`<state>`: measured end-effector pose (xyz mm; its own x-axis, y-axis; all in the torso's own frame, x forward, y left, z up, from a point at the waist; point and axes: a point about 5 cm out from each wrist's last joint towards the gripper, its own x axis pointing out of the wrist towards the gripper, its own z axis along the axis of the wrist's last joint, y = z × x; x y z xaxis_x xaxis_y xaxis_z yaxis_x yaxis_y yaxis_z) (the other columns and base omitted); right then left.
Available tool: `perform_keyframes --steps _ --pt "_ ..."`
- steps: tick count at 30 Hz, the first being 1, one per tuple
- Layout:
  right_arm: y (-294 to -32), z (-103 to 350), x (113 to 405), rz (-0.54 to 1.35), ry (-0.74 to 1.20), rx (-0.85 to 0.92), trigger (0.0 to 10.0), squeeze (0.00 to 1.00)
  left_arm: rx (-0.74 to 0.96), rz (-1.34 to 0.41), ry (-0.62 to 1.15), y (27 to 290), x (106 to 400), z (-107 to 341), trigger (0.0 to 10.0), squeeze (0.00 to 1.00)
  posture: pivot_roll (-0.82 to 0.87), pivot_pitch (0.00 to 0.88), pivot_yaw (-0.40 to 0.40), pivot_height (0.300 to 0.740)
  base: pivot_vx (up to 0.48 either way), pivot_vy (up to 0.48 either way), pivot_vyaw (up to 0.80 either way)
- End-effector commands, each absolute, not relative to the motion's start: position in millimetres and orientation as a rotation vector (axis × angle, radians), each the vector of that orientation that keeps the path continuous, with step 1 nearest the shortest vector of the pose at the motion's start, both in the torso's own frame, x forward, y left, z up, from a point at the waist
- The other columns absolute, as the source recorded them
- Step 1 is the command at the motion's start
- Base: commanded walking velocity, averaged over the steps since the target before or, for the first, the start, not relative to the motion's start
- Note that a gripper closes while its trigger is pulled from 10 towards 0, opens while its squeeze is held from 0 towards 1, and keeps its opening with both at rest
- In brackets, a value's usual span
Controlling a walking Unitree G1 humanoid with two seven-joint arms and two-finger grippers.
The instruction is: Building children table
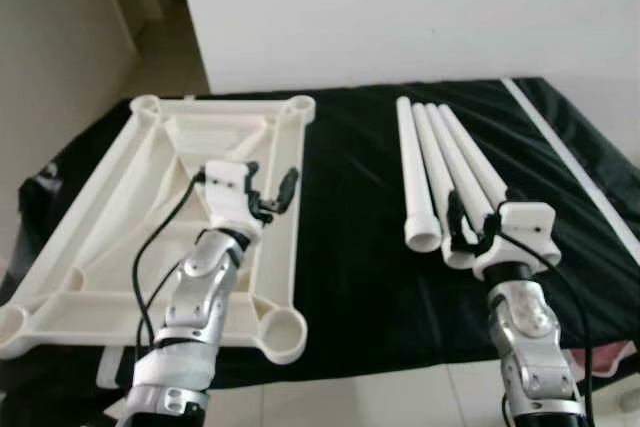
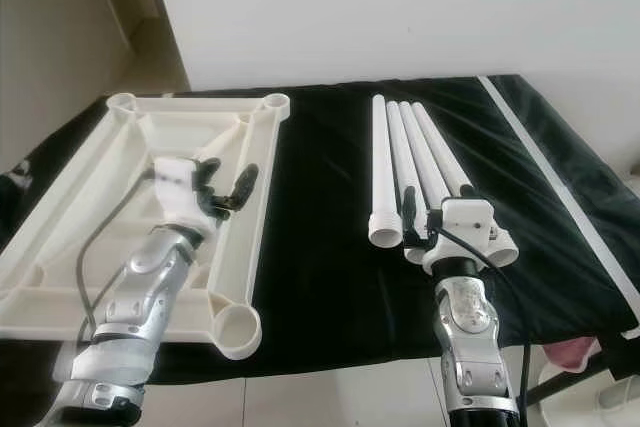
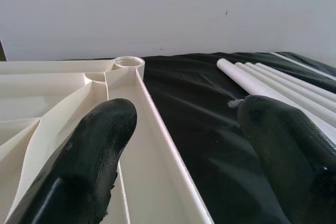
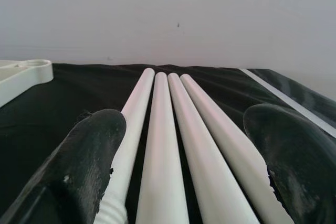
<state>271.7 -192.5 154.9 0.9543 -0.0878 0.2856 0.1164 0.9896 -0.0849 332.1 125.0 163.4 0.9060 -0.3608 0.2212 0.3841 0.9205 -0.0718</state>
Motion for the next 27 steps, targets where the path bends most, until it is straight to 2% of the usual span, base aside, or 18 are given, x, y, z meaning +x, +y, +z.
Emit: perform_keyframes --steps 1,6,22,27 --pt "-191.9 155.7 272.3 -0.094 -0.294 -0.103 10.0 0.00 -0.127 -0.377 -0.184 127.7 331.7 161.0 10.0 0.00 0.03 0.000 0.029 0.740 0.000 0.000 0.00" --pt "-191.8 155.6 272.4 -0.094 -0.293 -0.105 10.0 0.00 -0.128 -0.376 -0.180 128.3 331.6 160.3 10.0 0.00 0.03 0.000 0.029 0.740 0.000 0.000 0.00" --pt "-191.8 154.5 271.3 -0.108 -0.292 -0.088 10.0 0.00 -0.134 -0.383 -0.175 127.8 330.5 160.5 10.0 0.00 0.04 0.000 0.034 0.740 0.000 0.300 0.00" --pt "-193.4 153.6 270.3 -0.118 -0.289 -0.090 10.0 0.00 -0.113 -0.400 -0.183 124.4 328.7 161.1 10.0 0.00 0.03 0.000 0.036 0.740 0.000 0.000 0.00"
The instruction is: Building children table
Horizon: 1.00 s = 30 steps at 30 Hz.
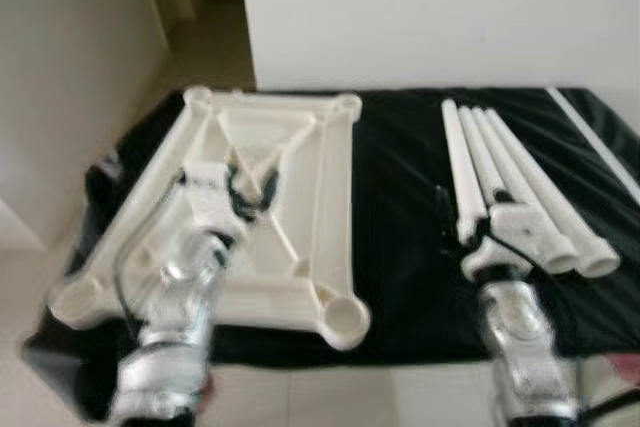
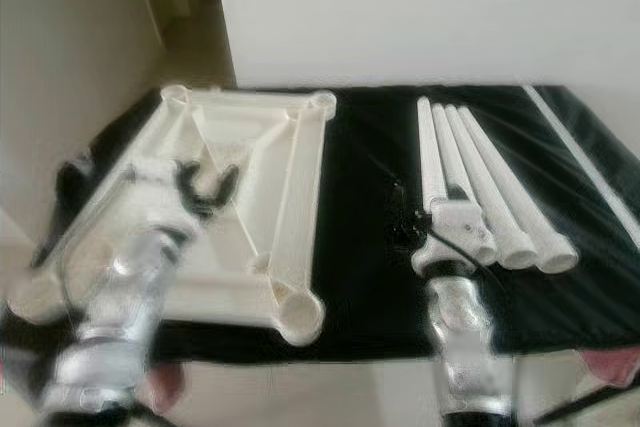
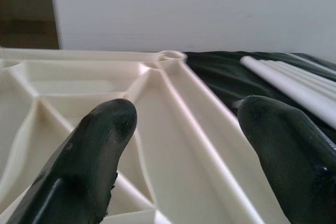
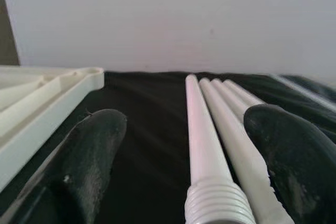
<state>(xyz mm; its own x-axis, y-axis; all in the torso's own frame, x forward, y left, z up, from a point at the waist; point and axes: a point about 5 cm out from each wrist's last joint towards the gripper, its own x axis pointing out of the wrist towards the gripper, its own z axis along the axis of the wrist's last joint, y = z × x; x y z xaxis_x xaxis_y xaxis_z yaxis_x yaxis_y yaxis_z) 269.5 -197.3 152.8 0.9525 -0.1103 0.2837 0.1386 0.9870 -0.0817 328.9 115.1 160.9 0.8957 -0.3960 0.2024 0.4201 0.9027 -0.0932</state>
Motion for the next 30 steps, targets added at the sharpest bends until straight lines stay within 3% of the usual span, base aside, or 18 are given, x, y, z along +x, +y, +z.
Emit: perform_keyframes --steps 1,12,18,30 --pt "-193.8 153.6 270.2 -0.121 -0.289 -0.091 10.0 0.00 -0.101 -0.410 -0.187 122.6 328.0 161.5 10.0 0.00 0.03 0.000 0.039 0.740 0.000 0.000 0.00" --pt "-203.6 149.3 269.9 -0.208 -0.264 -0.073 10.0 0.00 0.009 -0.563 -0.206 95.5 317.9 161.6 10.0 0.00 0.03 0.000 0.042 0.740 0.000 0.000 0.00" --pt "-217.4 147.1 276.0 -0.328 -0.209 -0.012 10.0 0.00 0.102 -0.780 -0.151 52.1 298.9 155.6 10.0 0.00 0.01 0.000 0.046 0.740 0.000 0.000 0.00" --pt "-229.3 140.1 296.9 -0.345 -0.085 0.044 10.0 0.00 0.049 -0.812 -0.029 37.7 311.0 169.1 10.0 0.00 0.00 0.000 0.054 0.740 0.000 0.000 0.00"
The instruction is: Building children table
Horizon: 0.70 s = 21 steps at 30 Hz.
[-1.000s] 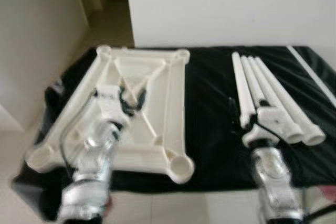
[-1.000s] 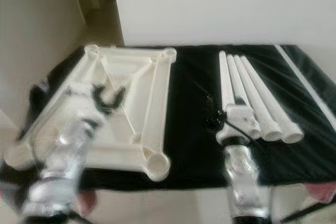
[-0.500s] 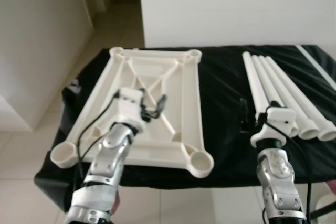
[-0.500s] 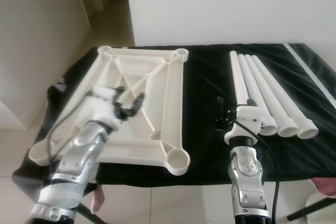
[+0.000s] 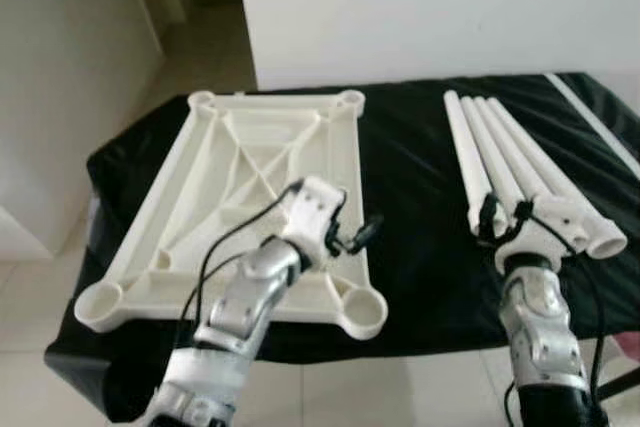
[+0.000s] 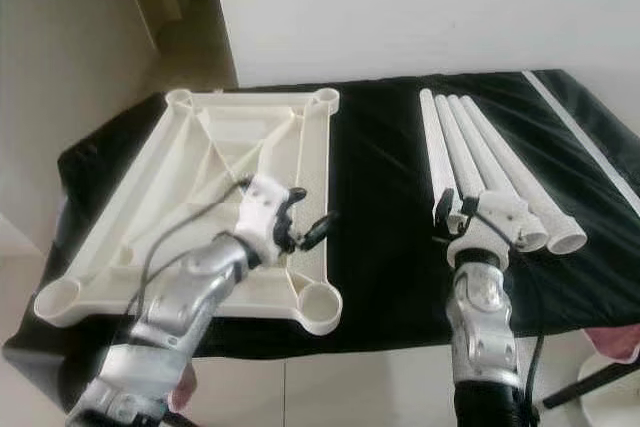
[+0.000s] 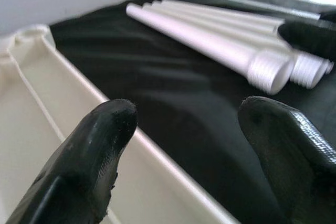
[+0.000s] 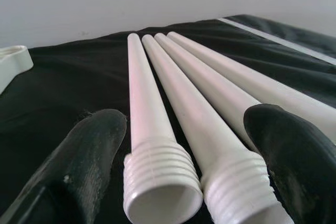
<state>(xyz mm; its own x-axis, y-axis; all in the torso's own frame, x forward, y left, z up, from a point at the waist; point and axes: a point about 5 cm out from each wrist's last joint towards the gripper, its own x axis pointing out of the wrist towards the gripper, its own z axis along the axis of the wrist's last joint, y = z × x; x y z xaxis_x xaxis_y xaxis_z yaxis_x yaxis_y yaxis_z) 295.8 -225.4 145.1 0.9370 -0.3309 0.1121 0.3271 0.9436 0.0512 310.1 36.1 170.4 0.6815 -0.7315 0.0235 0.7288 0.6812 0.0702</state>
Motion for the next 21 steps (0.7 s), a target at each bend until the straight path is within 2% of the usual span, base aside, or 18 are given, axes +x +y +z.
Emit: perform_keyframes --steps 1,12,21 --pt "-230.4 140.7 300.6 -0.343 -0.070 0.050 10.0 0.00 0.057 -0.810 -0.032 36.6 312.4 170.9 10.0 0.00 0.00 0.000 0.054 0.740 0.000 0.000 0.00" --pt "-229.2 136.7 311.8 -0.240 0.025 0.083 10.0 0.00 0.074 -0.815 -0.025 35.7 309.2 172.9 10.0 0.00 0.01 0.000 0.054 0.740 0.000 0.000 0.00" --pt "-221.3 126.5 321.6 -0.103 0.138 0.019 10.0 0.00 0.080 -0.795 0.008 40.1 310.0 175.5 10.0 0.00 0.02 0.000 0.050 0.740 0.000 0.000 0.00"
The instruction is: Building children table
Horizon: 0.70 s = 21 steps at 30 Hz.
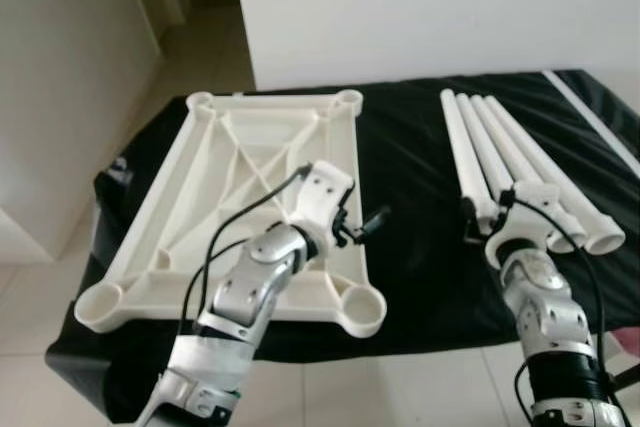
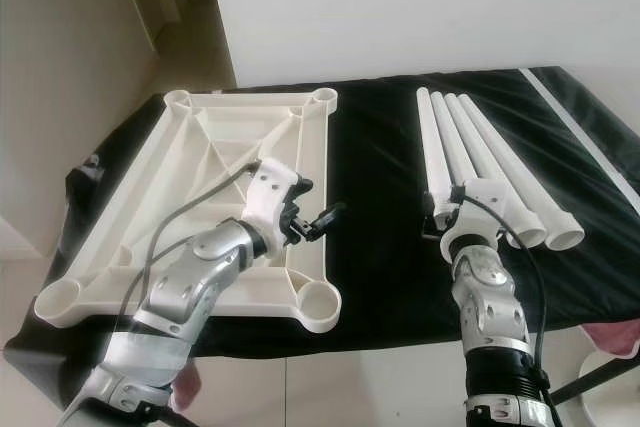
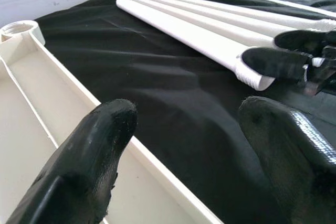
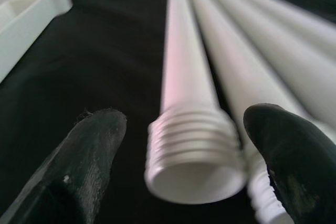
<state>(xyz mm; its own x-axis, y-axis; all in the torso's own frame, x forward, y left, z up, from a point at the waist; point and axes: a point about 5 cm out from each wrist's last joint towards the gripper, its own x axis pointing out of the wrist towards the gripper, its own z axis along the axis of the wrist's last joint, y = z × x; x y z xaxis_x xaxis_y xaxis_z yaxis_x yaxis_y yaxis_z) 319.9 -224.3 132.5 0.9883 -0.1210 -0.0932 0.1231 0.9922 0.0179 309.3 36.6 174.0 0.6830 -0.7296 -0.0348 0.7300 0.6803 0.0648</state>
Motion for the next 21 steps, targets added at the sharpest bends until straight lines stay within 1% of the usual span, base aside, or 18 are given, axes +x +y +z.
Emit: perform_keyframes --steps 1,15,21 --pt "-220.8 127.2 322.9 -0.092 0.138 0.001 10.0 0.00 0.079 -0.793 0.009 40.2 309.8 175.7 10.0 0.00 0.03 0.000 0.049 0.740 0.000 0.000 0.00" --pt "-223.2 121.8 328.1 -0.058 0.201 -0.006 10.0 0.00 0.079 -0.784 0.023 41.2 306.7 176.1 10.0 0.00 0.03 0.000 0.046 0.740 0.000 0.000 0.00" --pt "-218.3 116.5 331.0 -0.029 0.219 -0.011 10.0 0.00 0.076 -0.780 0.022 40.6 307.7 177.4 10.0 0.00 0.03 0.000 0.048 0.740 0.000 0.000 0.00"
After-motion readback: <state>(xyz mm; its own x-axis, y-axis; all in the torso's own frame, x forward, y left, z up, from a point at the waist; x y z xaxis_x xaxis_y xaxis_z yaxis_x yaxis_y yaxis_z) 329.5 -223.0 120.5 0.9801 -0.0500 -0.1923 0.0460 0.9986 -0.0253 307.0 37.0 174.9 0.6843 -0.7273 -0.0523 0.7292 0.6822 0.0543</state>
